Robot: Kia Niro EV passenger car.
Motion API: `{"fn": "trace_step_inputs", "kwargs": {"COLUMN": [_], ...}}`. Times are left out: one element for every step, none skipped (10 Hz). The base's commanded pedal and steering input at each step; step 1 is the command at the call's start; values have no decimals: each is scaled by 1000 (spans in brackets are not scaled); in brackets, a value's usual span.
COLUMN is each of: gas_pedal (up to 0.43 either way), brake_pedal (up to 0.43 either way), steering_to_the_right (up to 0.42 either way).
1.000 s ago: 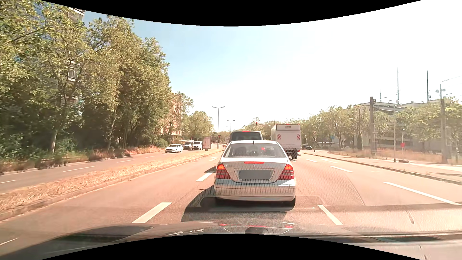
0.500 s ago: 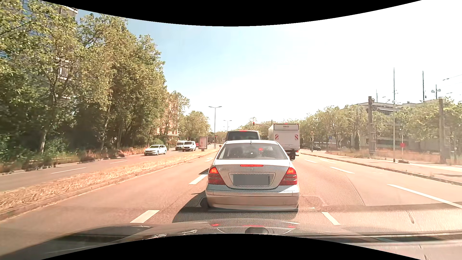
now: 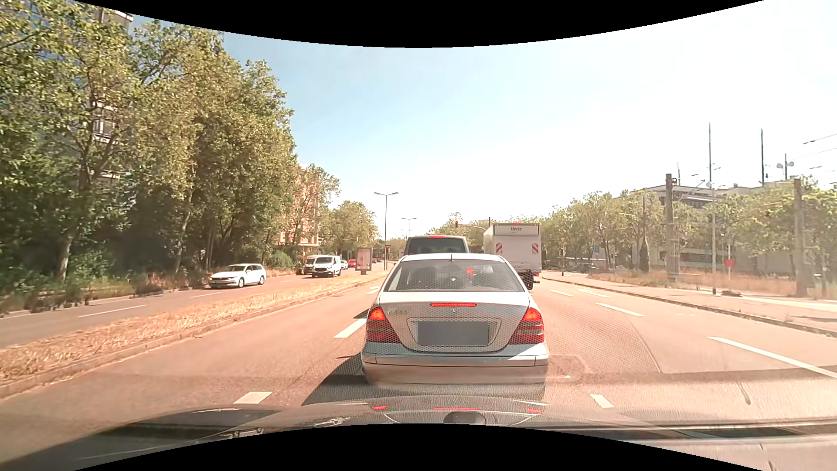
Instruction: Follow the waypoints while adhering to traffic rules and regulations
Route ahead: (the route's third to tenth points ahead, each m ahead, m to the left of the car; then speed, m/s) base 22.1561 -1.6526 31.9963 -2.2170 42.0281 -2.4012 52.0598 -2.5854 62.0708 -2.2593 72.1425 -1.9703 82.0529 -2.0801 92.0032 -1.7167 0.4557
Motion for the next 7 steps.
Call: {"fn": "trace_step_inputs", "kwargs": {"gas_pedal": [0,0,0,0,0,0,0], "brake_pedal": [146,146,146,146,152,152,152], "steering_to_the_right": [101,100,100,99,97,96,96]}}
